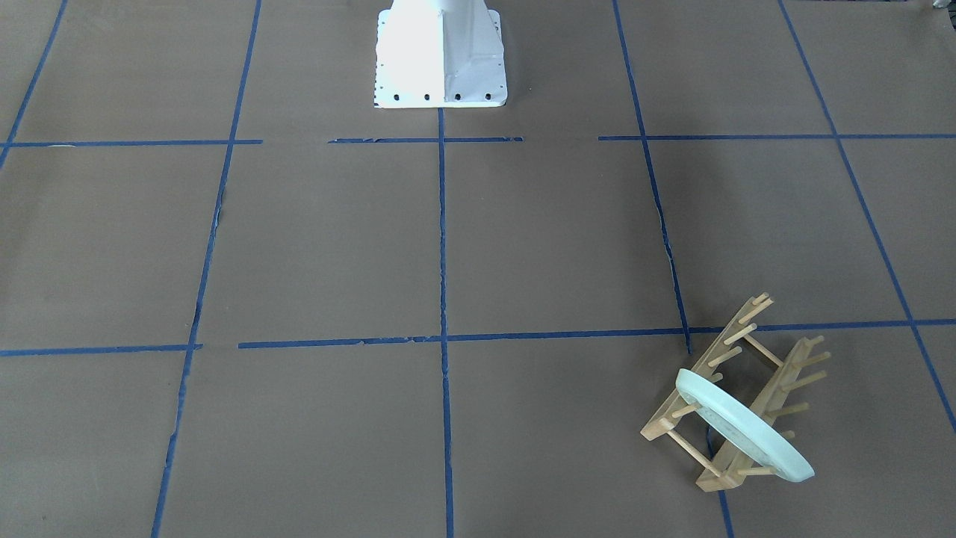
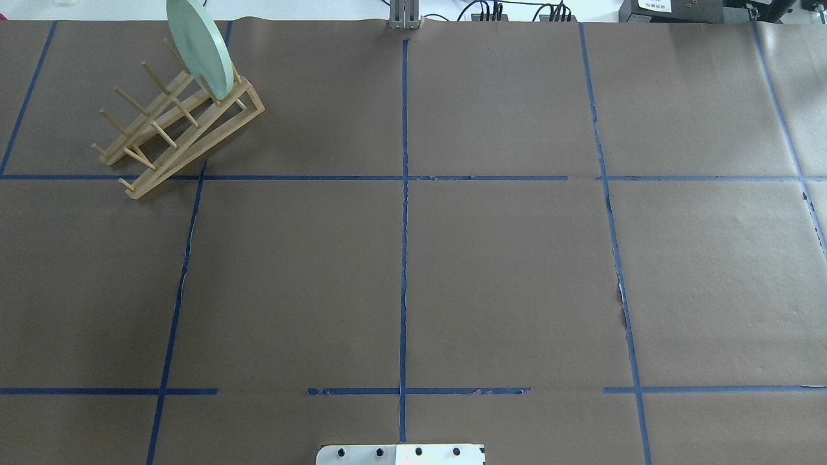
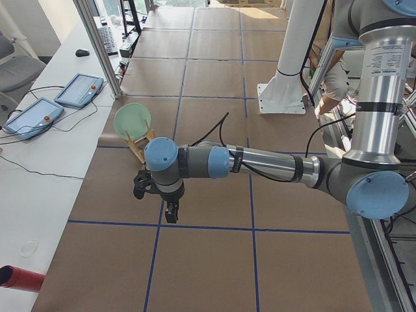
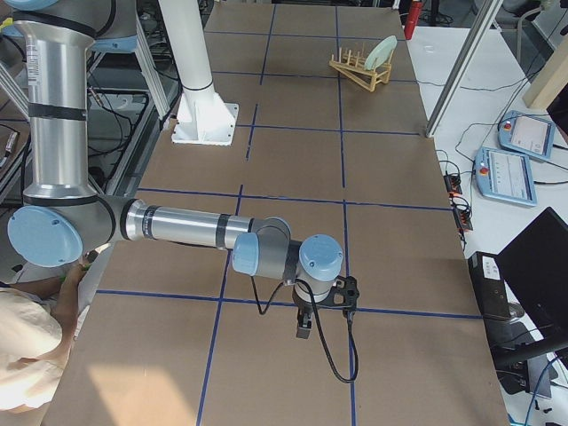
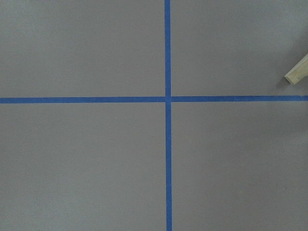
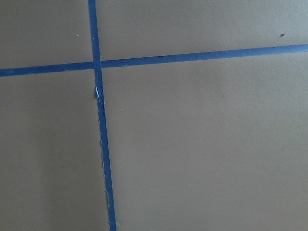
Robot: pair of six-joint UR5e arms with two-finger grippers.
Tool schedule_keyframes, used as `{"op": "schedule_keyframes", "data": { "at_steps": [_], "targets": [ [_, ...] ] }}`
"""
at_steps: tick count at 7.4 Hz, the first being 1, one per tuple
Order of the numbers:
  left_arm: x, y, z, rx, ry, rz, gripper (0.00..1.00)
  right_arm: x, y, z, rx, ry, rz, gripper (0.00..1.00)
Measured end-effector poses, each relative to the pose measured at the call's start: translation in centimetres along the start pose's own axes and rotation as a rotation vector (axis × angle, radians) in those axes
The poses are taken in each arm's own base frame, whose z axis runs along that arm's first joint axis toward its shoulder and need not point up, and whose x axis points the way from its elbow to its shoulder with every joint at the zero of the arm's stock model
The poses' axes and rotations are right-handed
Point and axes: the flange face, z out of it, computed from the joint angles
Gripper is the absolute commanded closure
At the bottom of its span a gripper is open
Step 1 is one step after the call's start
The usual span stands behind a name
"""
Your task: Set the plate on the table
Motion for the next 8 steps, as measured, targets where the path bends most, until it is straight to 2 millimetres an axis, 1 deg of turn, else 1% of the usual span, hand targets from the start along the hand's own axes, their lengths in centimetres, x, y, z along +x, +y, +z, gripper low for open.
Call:
{"op": "schedule_keyframes", "data": {
  "at_steps": [3,4,5,6,7,8],
  "targets": [
    [1.0,-1.0,-0.9,0.020,0.000,0.023,0.00,0.0,0.0,0.0,0.000,0.000,0.000,0.00],
    [1.9,-2.0,-1.6,0.036,-0.001,0.040,0.00,0.0,0.0,0.0,0.001,0.000,-0.001,0.00],
    [3.5,-4.0,-3.0,0.065,-0.004,0.072,0.00,0.0,0.0,0.0,0.000,0.000,0.000,0.00],
    [5.5,-6.8,-4.7,0.114,-0.009,0.127,0.00,0.0,0.0,0.0,0.000,0.000,0.000,0.00],
    [6.9,-9.9,-6.0,0.180,-0.012,0.185,0.00,0.0,0.0,0.0,0.000,0.000,0.000,0.00],
    [7.8,-12.5,-6.3,0.241,-0.003,0.191,0.00,0.0,0.0,0.0,0.000,0.000,0.000,0.00]
  ]
}}
